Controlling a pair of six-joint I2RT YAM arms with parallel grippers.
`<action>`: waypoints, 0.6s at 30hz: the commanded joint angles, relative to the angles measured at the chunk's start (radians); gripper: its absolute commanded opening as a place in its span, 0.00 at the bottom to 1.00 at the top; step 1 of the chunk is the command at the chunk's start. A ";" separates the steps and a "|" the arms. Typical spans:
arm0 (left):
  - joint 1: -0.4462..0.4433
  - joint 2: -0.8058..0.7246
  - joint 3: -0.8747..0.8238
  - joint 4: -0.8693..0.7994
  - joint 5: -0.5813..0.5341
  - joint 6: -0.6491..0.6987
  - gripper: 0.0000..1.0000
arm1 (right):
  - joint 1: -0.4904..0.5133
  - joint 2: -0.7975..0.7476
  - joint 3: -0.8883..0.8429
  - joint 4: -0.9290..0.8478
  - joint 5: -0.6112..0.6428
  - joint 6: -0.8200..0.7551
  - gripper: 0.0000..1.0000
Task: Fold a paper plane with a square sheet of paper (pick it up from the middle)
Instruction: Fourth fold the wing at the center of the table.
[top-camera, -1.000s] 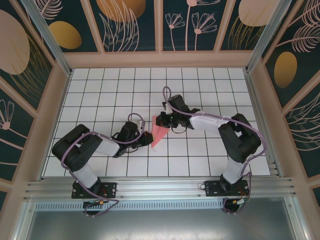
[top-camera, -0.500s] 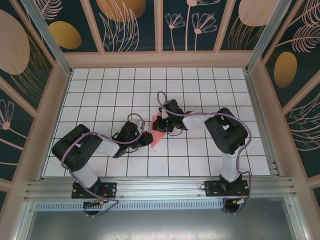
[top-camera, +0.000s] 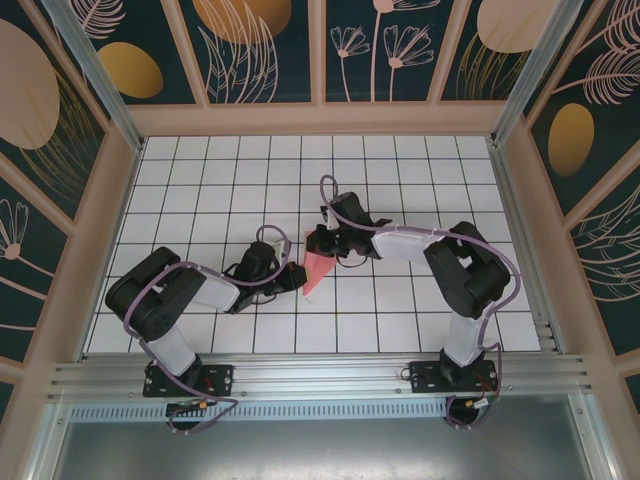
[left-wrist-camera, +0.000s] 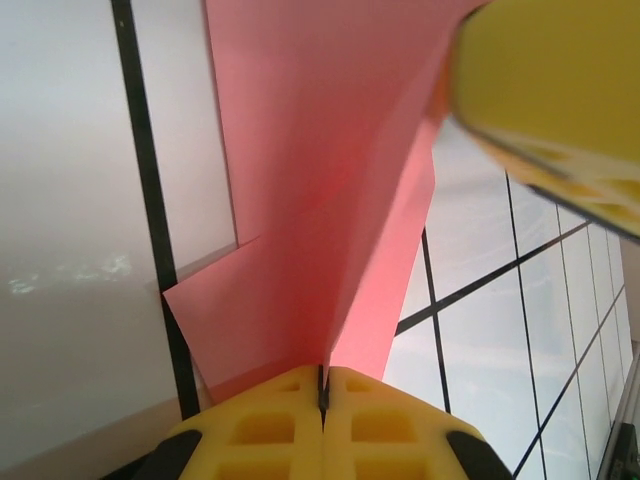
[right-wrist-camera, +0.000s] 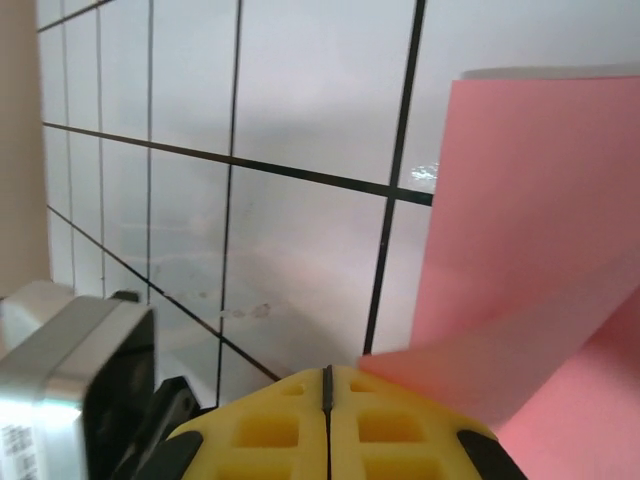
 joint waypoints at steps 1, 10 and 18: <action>-0.001 0.084 0.015 -0.086 0.033 0.023 0.00 | -0.005 -0.038 -0.048 0.009 0.018 0.004 0.07; 0.050 0.117 -0.029 0.016 0.097 -0.042 0.00 | -0.005 -0.041 -0.082 0.052 0.011 0.030 0.06; 0.058 0.166 -0.035 0.047 0.113 -0.095 0.00 | -0.016 -0.035 -0.099 0.094 -0.008 0.055 0.05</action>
